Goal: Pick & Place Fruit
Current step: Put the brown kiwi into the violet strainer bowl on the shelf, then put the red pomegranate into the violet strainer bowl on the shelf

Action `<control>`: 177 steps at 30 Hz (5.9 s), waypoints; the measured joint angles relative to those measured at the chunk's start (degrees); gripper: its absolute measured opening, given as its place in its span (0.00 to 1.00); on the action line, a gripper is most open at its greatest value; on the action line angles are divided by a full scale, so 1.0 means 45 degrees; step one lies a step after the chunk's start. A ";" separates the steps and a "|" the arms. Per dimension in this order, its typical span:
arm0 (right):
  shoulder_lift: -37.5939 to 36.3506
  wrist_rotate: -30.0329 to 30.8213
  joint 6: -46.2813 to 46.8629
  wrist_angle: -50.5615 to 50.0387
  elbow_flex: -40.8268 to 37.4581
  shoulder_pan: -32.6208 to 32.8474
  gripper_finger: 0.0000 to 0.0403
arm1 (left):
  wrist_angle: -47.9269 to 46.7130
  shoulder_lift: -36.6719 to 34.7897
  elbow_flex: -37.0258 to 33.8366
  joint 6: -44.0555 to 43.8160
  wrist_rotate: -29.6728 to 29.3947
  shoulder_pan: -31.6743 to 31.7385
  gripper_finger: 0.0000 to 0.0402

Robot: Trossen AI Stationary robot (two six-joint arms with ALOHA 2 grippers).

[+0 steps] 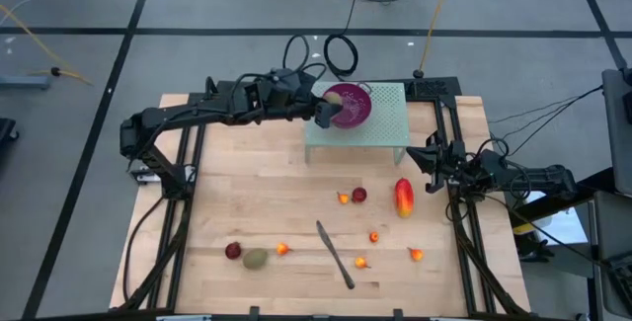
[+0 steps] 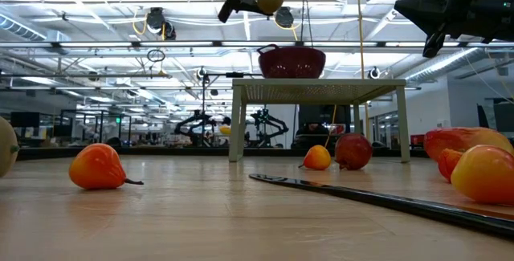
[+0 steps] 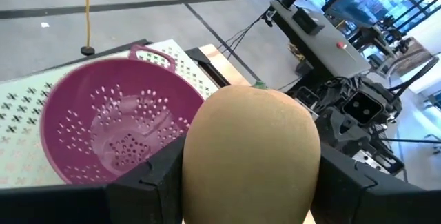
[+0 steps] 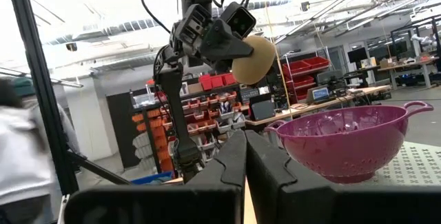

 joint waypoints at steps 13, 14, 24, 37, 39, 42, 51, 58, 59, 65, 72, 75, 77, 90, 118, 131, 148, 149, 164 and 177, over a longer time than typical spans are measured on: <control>0.0005 -0.0005 0.0000 0.0002 -0.0004 0.0000 0.00 | -0.1036 0.1069 0.2345 0.1056 -0.0429 0.0129 0.55; 0.0005 -0.0005 0.0000 -0.0002 0.0000 0.0002 0.00 | -0.1504 0.1378 0.2886 0.1244 -0.0508 0.0129 0.55; 0.0005 -0.0006 0.0000 0.0000 -0.0001 0.0003 0.00 | -0.5859 0.4274 0.7672 0.2282 -0.0814 0.0163 0.55; 0.0005 -0.0005 0.0000 -0.0043 -0.0002 0.0002 0.00 | -0.6629 0.5468 0.8534 0.2780 -0.1538 0.0430 0.55; 0.0005 -0.0005 0.0000 -0.0068 0.0001 0.0003 0.00 | -0.6641 0.5543 0.8534 0.2780 -0.1544 0.0493 0.55; 0.0005 -0.0005 0.0000 -0.0126 -0.0004 0.0004 0.00 | -0.6813 0.5662 0.8534 0.2784 -0.1554 0.0518 0.55; 0.0005 -0.0005 0.0000 -0.0243 0.0001 0.0000 0.00 | -0.7084 0.5992 0.8529 0.2901 -0.1647 0.0493 0.55; 0.0005 -0.0005 0.0000 -0.0277 0.0001 0.0003 0.00 | -0.7187 0.6294 0.8524 0.2867 -0.1665 0.0426 0.55; 0.0005 -0.0010 0.0000 -0.0272 0.0001 0.0004 0.00 | -0.7196 0.6321 0.8524 0.2867 -0.1664 0.0403 0.55; 0.0005 -0.0005 0.0000 -0.0281 0.0001 -0.0001 0.00 | -0.7197 0.6324 0.8524 0.2974 -0.1748 0.0273 0.55; 0.0005 -0.0005 0.0000 -0.0278 0.0001 0.0004 0.00 | -0.7532 0.6324 0.8524 0.2972 -0.1767 0.0276 0.55; 0.0005 -0.0005 0.0000 -0.0279 -0.0001 0.0004 0.00 | -0.7676 0.6324 0.8524 0.2959 -0.1767 0.0265 0.55; 0.0005 -0.0006 0.0000 -0.0281 0.0001 0.0004 0.00 | -0.7678 0.6324 0.8524 0.2954 -0.1767 0.0231 0.55; 0.0005 -0.0005 -0.0009 -0.0277 0.0000 0.0003 0.00 | -0.7751 0.6431 0.8510 0.2856 -0.1990 0.0056 0.55; 0.0001 -0.0005 -0.0005 -0.0287 -0.0002 0.0002 0.00 | -0.7437 0.7038 0.8500 0.2721 -0.2215 0.0264 0.56; 0.0000 -0.0005 -0.0010 -0.0287 -0.0004 -0.0001 0.00 | -0.7445 0.7038 0.8500 0.2731 -0.2185 0.0377 0.56; 0.0000 -0.0005 -0.0010 -0.0287 -0.0004 0.0002 0.00 | -0.7449 0.7038 0.8500 0.2717 -0.2054 0.0527 0.62; 0.0000 -0.0005 -0.0008 -0.0287 -0.0002 0.0002 0.00 | -0.7445 0.7038 0.8500 0.2726 -0.2054 0.0532 0.62; 0.0004 -0.0005 -0.0009 -0.0287 -0.0003 -0.0001 0.00 | -0.7440 0.7038 0.8505 0.3117 -0.1639 0.0552 0.69; 0.0000 -0.0005 -0.0005 -0.0282 0.0000 0.0000 0.00 | -0.7332 0.7035 0.8505 0.3507 -0.1617 0.0634 0.74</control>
